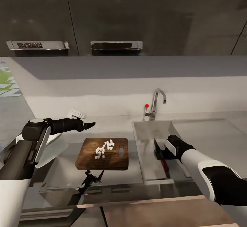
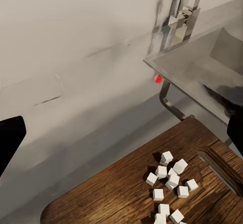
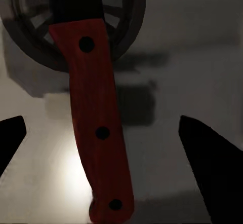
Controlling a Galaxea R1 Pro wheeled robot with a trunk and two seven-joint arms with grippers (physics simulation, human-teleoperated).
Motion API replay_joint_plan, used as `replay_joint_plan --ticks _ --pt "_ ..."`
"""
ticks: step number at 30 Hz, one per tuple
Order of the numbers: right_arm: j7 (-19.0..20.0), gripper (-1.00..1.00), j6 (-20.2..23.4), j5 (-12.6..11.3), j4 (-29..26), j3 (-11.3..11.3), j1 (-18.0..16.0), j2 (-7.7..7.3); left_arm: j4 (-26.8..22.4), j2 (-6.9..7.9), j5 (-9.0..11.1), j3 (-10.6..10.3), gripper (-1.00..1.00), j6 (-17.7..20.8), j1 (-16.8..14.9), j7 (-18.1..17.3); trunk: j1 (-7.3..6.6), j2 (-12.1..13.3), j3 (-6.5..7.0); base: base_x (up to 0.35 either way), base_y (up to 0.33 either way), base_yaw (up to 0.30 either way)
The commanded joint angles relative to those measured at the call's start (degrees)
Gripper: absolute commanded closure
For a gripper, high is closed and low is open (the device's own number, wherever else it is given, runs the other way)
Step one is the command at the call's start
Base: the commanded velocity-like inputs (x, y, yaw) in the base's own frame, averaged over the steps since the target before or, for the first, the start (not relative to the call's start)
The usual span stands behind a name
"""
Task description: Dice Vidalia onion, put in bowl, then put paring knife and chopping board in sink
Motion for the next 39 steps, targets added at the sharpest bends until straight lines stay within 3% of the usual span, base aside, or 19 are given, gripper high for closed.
replay_joint_plan --ticks 1,18,23,29,30,32,36,38,39 --pt "-0.4 -1.0 0.2 -0.6 -0.1 0.4 0.0 -0.02 0.0 0.03 0.0 0.0 -1.0 0.4 -0.1 -0.1 0.01 -0.1 -0.08 0.0 0.0 0.0" --pt "0.1 -1.0 -0.2 -0.7 -1.0 0.2 0.0 0.3 0.0 0.03 0.0 0.0 -1.0 0.4 -0.1 -0.1 0.01 -0.1 -0.08 0.0 0.0 0.0" --pt "-0.1 -1.0 0.1 -0.7 -13.2 0.1 0.0 0.33 0.1 0.03 0.0 -0.1 -1.0 0.2 -0.1 -0.1 0.01 -0.1 -0.08 0.0 0.0 0.0" --pt "-0.1 -1.0 0.3 -0.7 -22.5 0.1 0.0 0.33 0.1 0.01 0.0 -0.1 -1.0 0.2 -0.1 0.0 0.01 -0.1 -0.08 -0.02 0.0 0.0" --pt "-0.1 -1.0 0.5 -0.7 -27.1 0.2 0.0 0.33 0.1 0.01 0.0 -0.1 -1.0 0.3 -0.1 0.0 0.01 -0.1 -0.08 -0.14 0.0 0.0" --pt "-0.2 -1.0 0.7 -0.7 -30.3 0.2 0.0 0.33 0.1 0.03 0.0 -0.1 -1.0 0.3 -0.1 0.0 0.01 -0.1 -0.08 -0.164 0.0 0.0" --pt "0.3 -1.0 0.4 -0.8 -31.6 0.4 0.0 0.33 0.1 0.03 0.0 0.0 -1.0 0.3 -0.1 -0.1 0.01 -0.1 -0.08 -0.226 0.074 0.0" --pt "3.8 -1.0 0.3 -0.8 -31.7 0.5 0.0 0.33 0.1 0.03 0.0 0.0 -1.0 0.3 -0.1 0.0 0.01 -0.1 -0.08 -0.251 0.203 0.0" --pt "10.3 -1.0 0.0 -0.8 -31.7 0.6 0.0 0.31 0.1 0.03 0.0 0.0 -1.0 0.3 -0.1 0.0 0.01 -0.1 -0.08 -0.218 0.243 0.0"
